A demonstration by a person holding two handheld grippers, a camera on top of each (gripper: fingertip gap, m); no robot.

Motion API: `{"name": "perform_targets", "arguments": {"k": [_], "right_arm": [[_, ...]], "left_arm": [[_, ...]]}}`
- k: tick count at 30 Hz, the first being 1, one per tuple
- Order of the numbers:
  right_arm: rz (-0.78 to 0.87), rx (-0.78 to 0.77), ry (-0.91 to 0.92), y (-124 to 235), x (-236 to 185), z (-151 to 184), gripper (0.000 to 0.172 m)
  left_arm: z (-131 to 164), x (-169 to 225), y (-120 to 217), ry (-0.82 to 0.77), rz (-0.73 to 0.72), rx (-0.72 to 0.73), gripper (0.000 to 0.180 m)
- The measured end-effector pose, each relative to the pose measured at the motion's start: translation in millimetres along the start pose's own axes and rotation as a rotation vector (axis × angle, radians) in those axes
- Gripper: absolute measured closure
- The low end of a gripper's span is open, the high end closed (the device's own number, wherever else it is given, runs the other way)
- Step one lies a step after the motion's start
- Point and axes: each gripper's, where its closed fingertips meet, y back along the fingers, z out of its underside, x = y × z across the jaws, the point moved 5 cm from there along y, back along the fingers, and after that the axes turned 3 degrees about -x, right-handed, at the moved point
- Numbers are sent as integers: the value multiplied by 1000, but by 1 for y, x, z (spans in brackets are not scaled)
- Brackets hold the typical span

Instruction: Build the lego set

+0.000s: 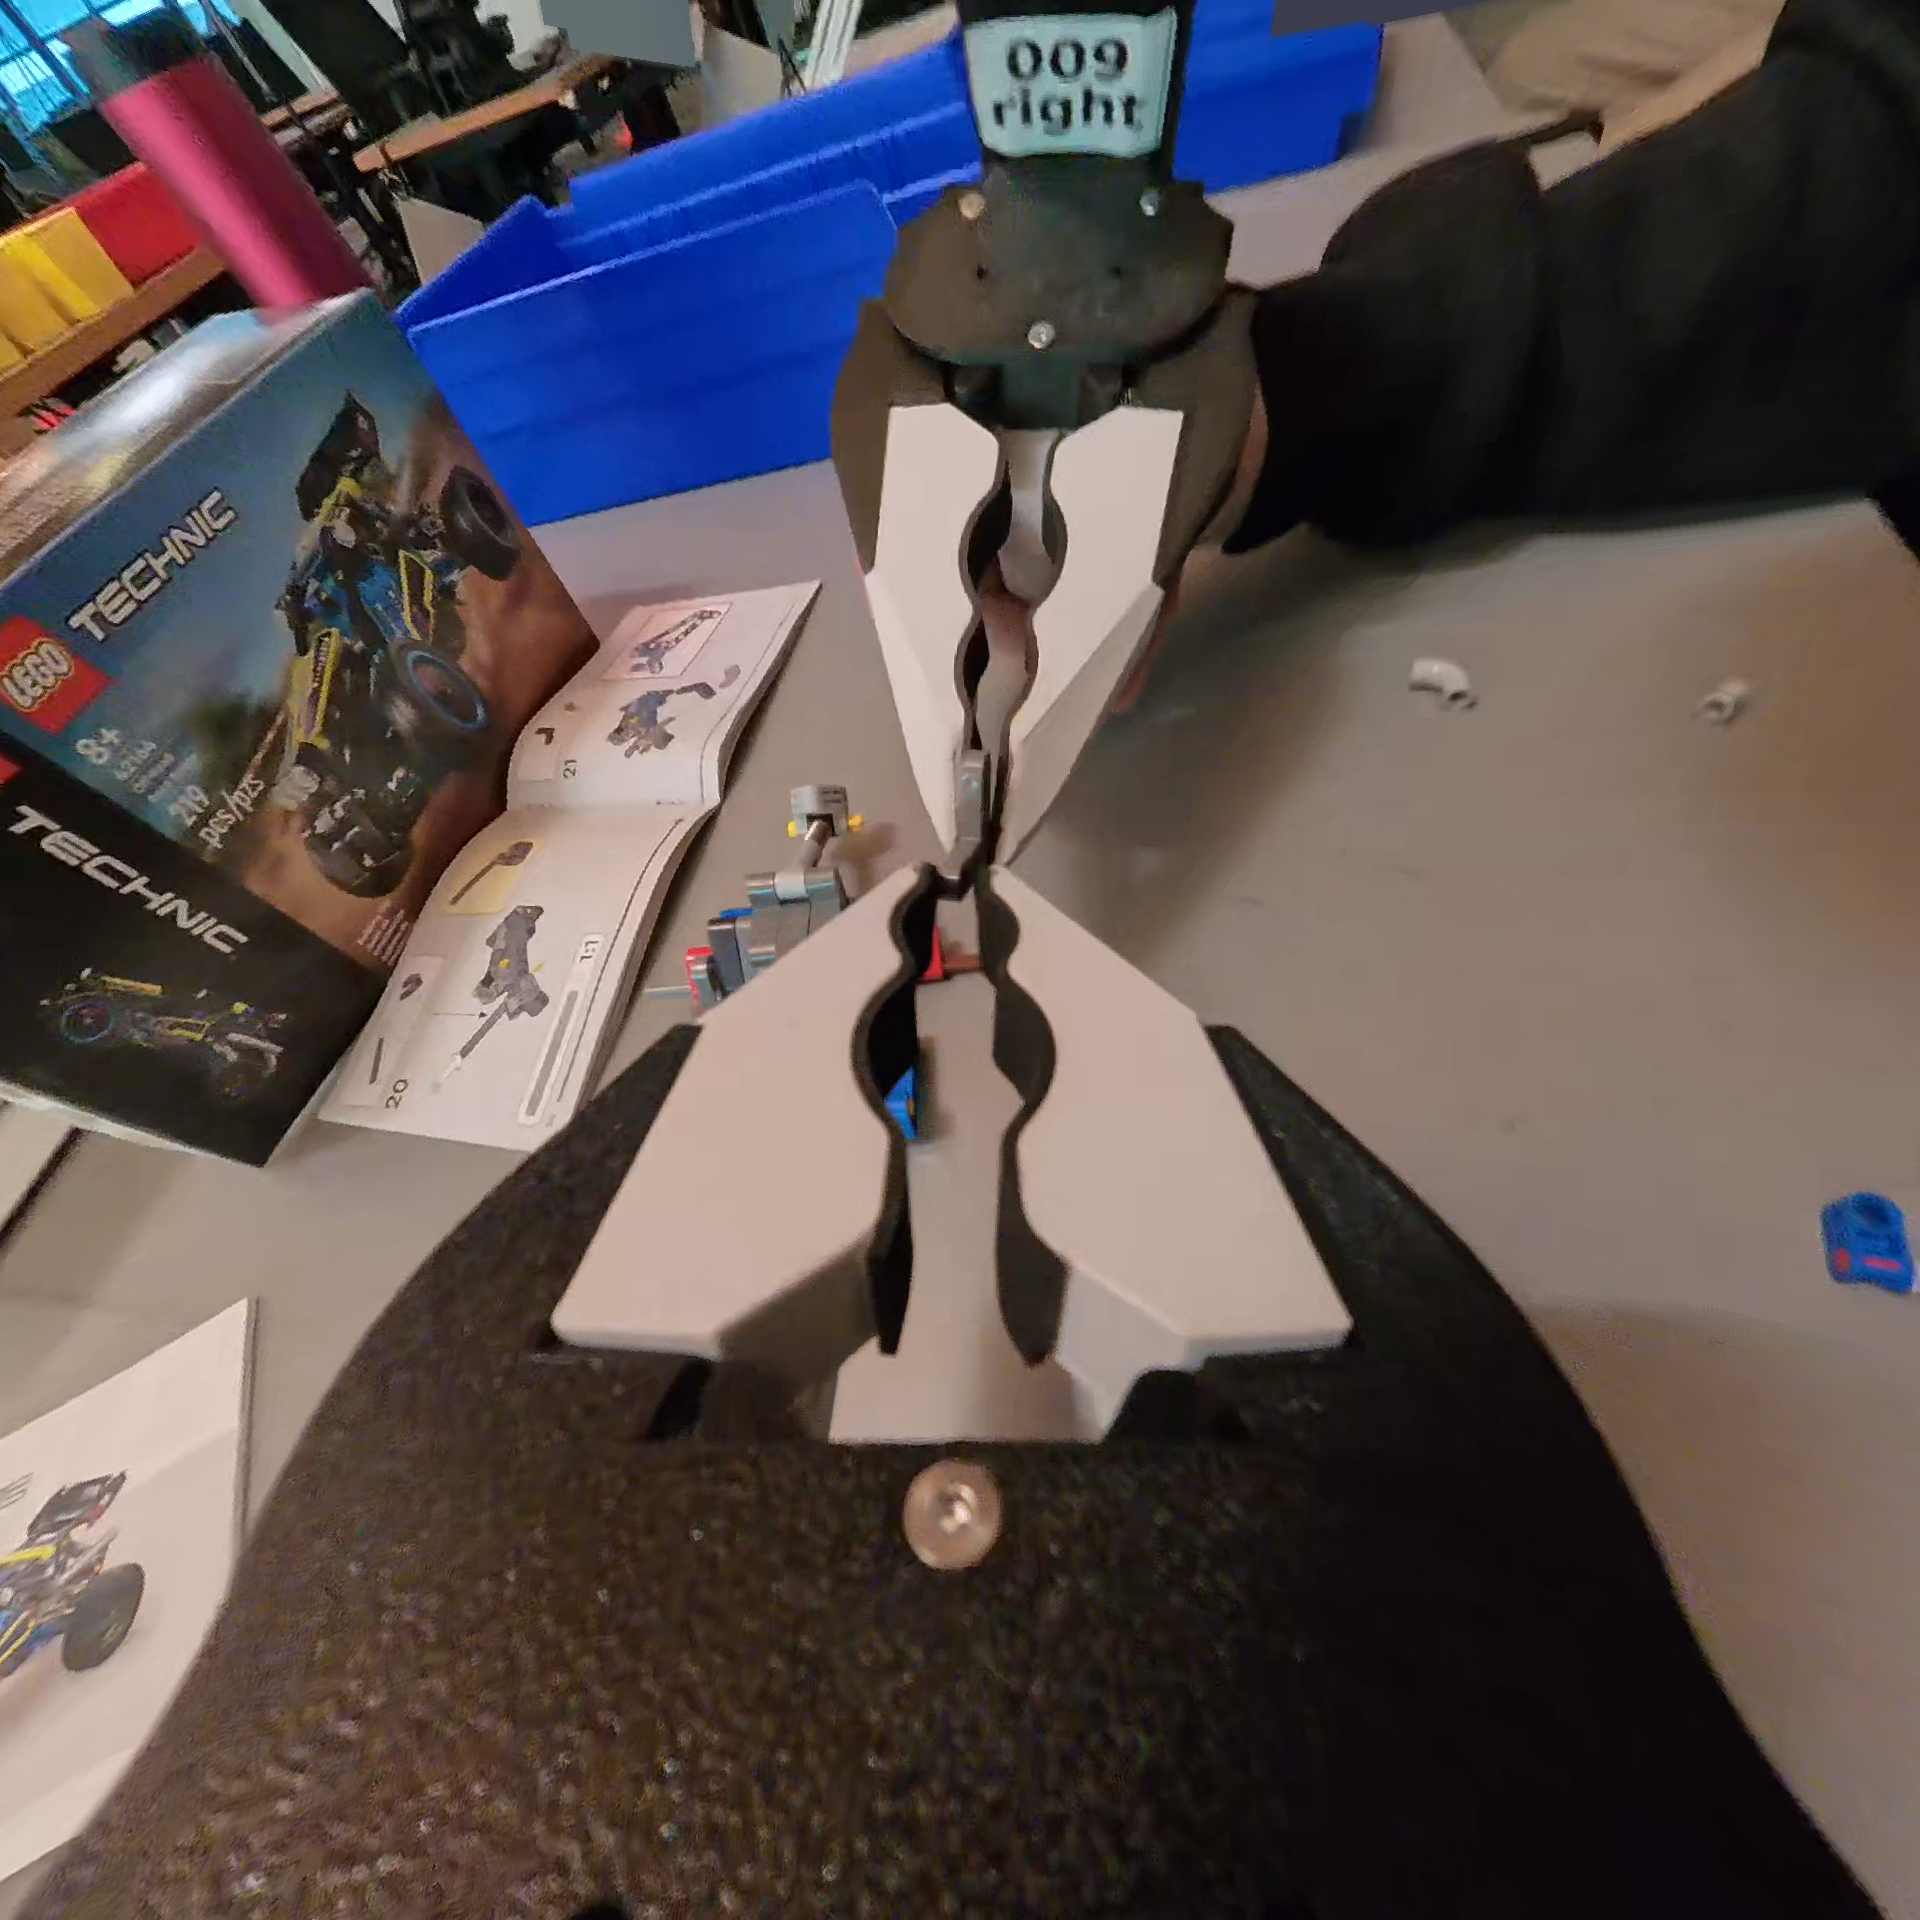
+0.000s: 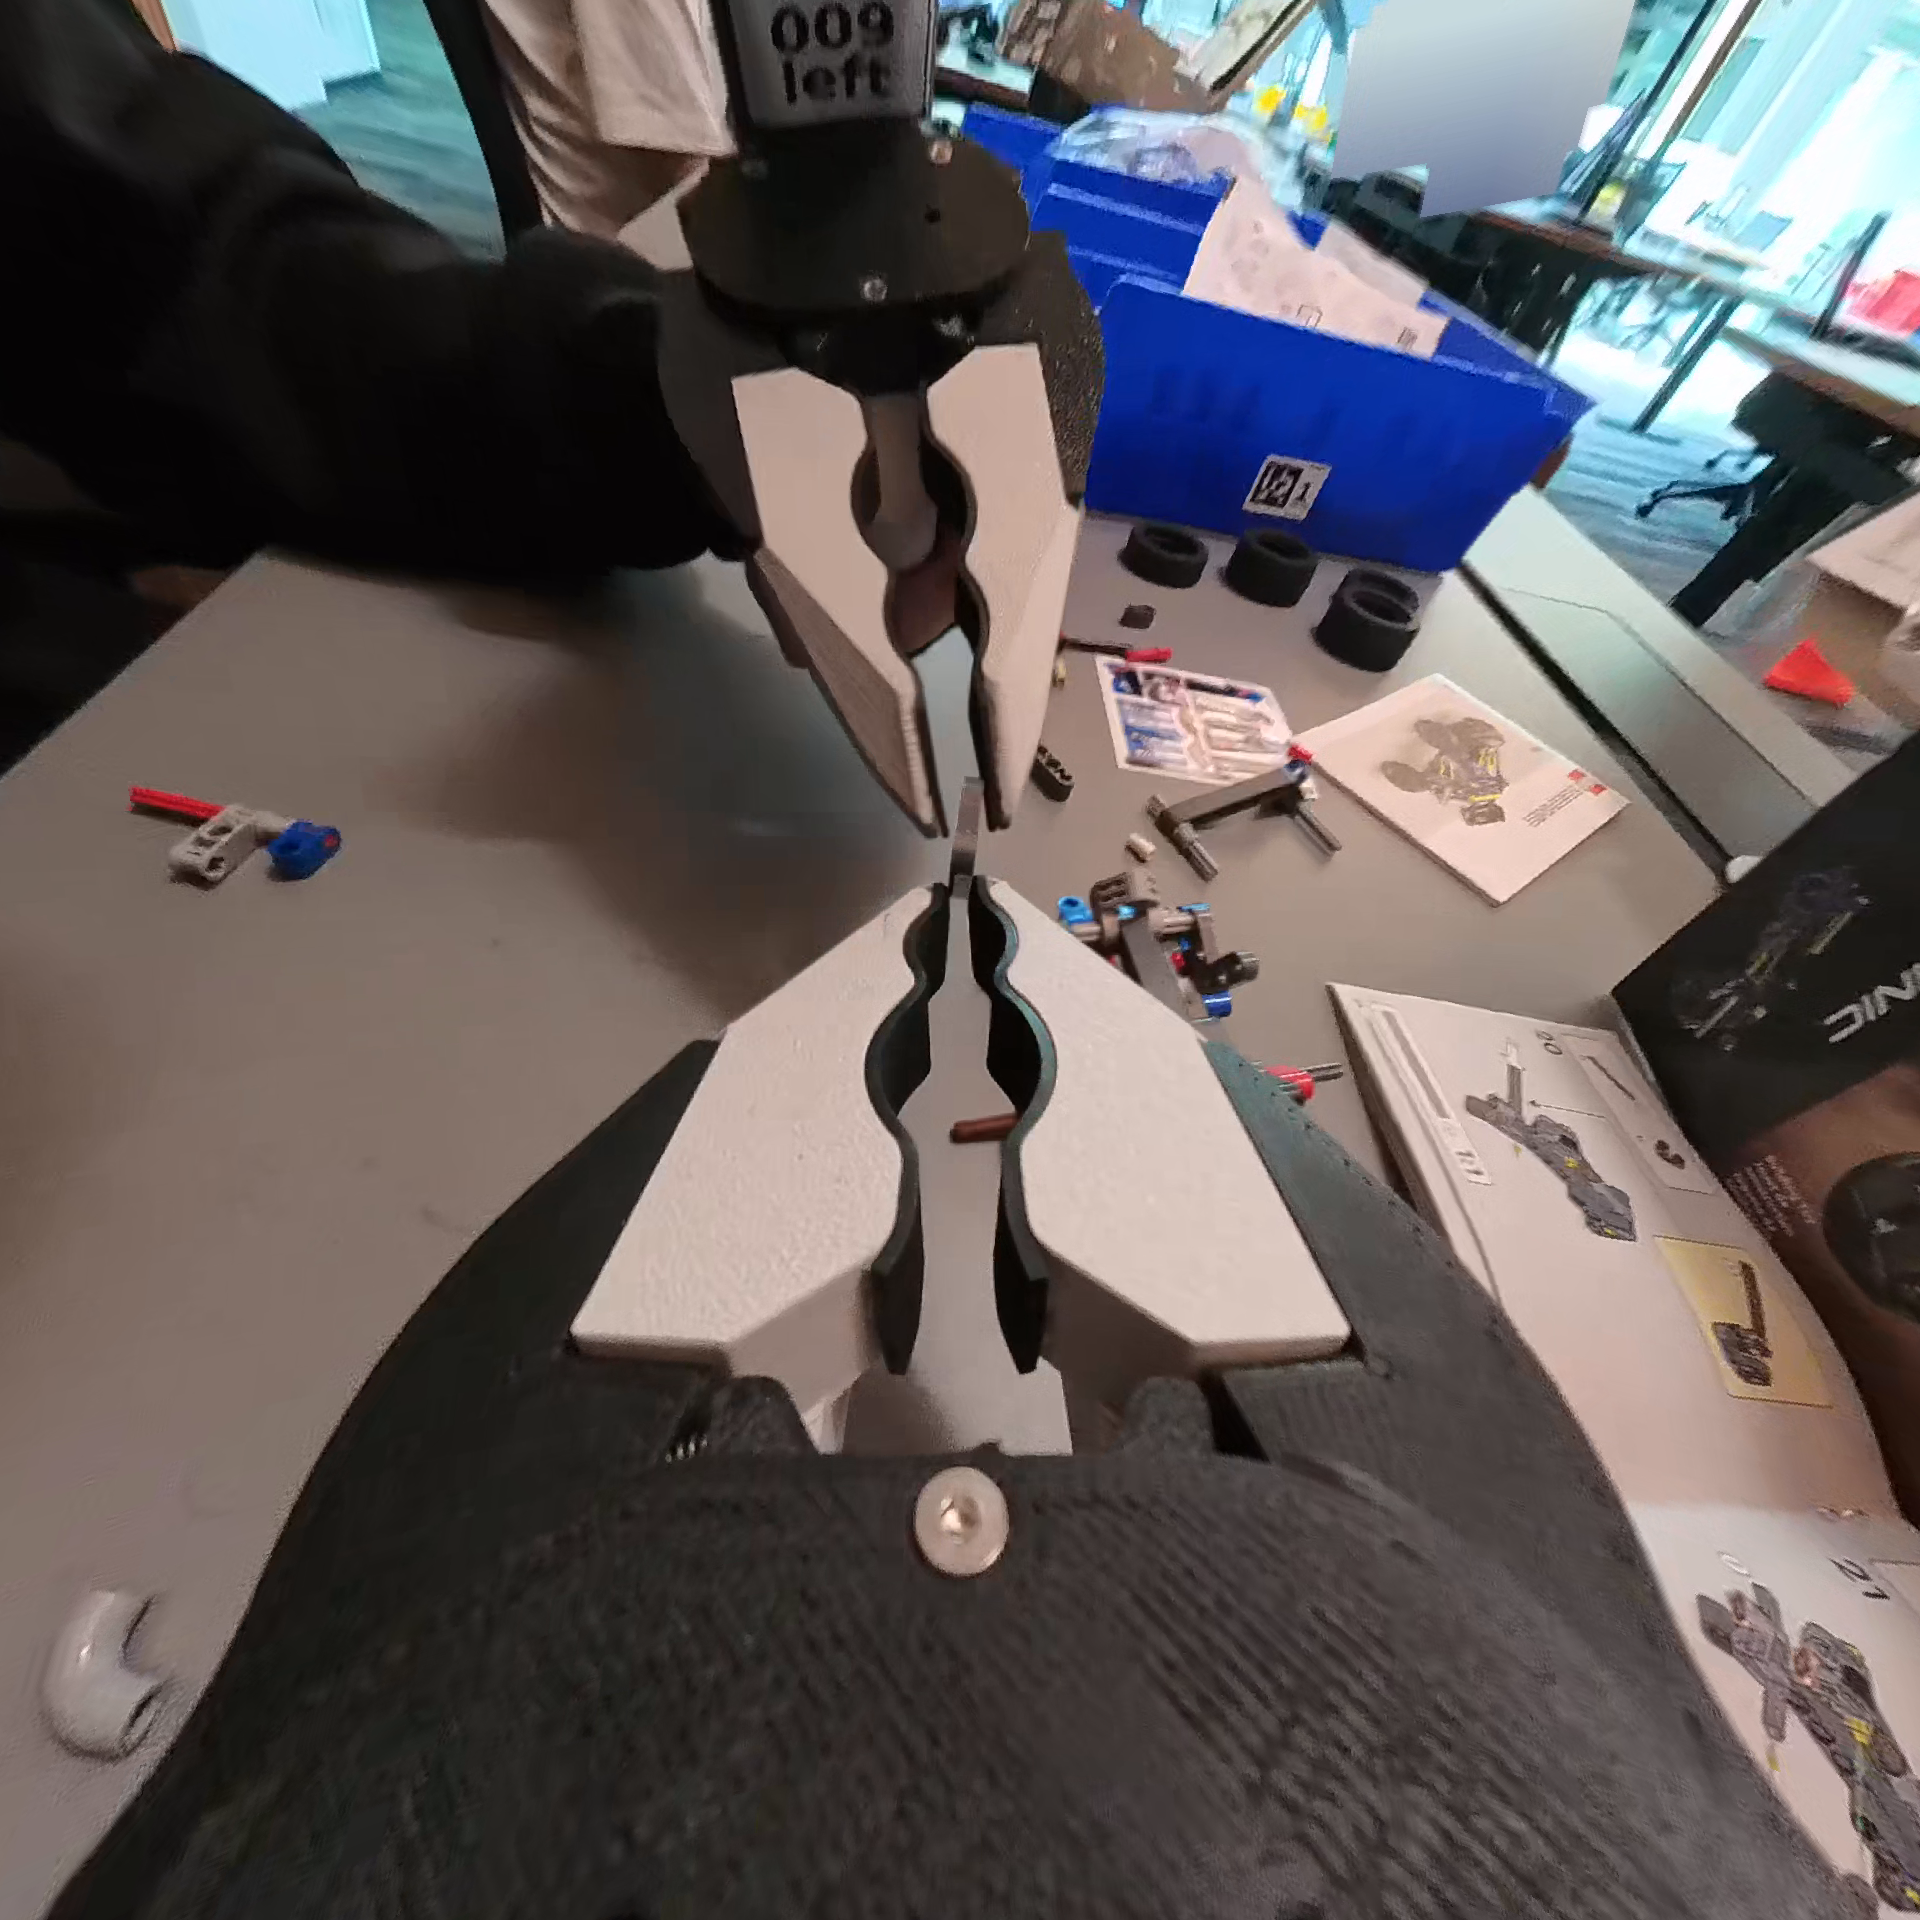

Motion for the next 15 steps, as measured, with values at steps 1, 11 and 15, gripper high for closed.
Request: {"name": "perform_targets", "arguments": {"k": [1, 11, 15], "right_arm": [[-8, -25, -3, -1, -1, 2, 171], [49, 27, -84, -4, 6, -2, 169], [56, -16, -84, -8, 7, 1, 171]], "left_arm": [[2, 1, -1, -19, 6, -19, 179], [7, -7, -4, 187, 52, 21, 180], [12, -9, -5, 181, 38, -11, 179]]}}
